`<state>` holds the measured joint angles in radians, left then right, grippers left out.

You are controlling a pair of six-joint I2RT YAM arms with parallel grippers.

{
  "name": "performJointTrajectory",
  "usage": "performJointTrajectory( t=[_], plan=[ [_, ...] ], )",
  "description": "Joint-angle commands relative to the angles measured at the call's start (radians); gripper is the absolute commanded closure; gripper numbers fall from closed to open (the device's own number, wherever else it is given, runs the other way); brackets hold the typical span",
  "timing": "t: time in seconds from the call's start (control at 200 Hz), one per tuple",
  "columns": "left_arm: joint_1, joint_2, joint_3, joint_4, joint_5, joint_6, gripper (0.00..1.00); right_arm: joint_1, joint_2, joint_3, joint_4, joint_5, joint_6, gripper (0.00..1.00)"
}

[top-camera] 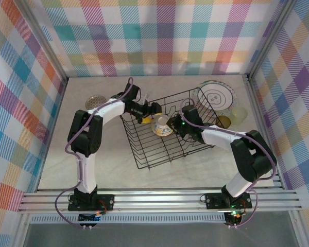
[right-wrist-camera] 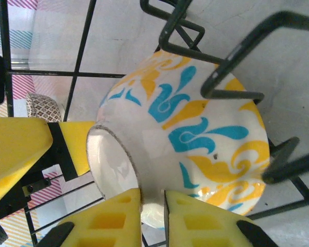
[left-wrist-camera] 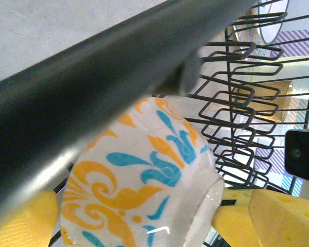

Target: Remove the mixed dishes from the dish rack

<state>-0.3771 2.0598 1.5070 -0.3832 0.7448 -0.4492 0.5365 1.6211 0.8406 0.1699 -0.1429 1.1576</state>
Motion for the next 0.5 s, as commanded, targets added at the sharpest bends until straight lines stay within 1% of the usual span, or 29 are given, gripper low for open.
performJointTrajectory(
  t=[0.0, 0.095, 0.175, 0.24, 0.33, 0.405, 0.46, 0.495],
  plan=[
    [-0.005, 0.022, -0.024, 0.019, 0.062, -0.018, 0.05, -0.013, 0.05, -0.06, -0.158, 0.039, 0.008, 0.86],
    [-0.008, 0.024, -0.024, 0.012, 0.063, -0.023, 0.05, -0.015, 0.052, -0.06, -0.153, 0.037, 0.007, 0.87],
    [-0.008, 0.018, -0.016, -0.024, 0.032, -0.002, 0.05, -0.017, 0.054, -0.063, -0.152, 0.035, 0.007, 0.9],
    [-0.006, 0.006, -0.019, -0.025, 0.016, 0.004, 0.05, -0.017, 0.053, -0.064, -0.153, 0.033, 0.003, 0.88],
    [-0.006, 0.002, -0.009, -0.023, 0.018, -0.001, 0.05, -0.016, 0.053, -0.039, -0.188, 0.033, -0.024, 0.79],
    [-0.006, 0.008, 0.002, -0.034, 0.011, 0.0, 0.05, -0.016, 0.042, -0.021, -0.229, 0.047, -0.036, 0.65],
    [-0.006, 0.009, 0.002, -0.036, 0.008, 0.0, 0.05, -0.015, 0.03, -0.003, -0.268, 0.06, -0.058, 0.57],
    [-0.006, 0.007, 0.0, -0.036, 0.006, 0.001, 0.05, -0.013, 0.02, 0.008, -0.293, 0.072, -0.066, 0.54]
  ],
)
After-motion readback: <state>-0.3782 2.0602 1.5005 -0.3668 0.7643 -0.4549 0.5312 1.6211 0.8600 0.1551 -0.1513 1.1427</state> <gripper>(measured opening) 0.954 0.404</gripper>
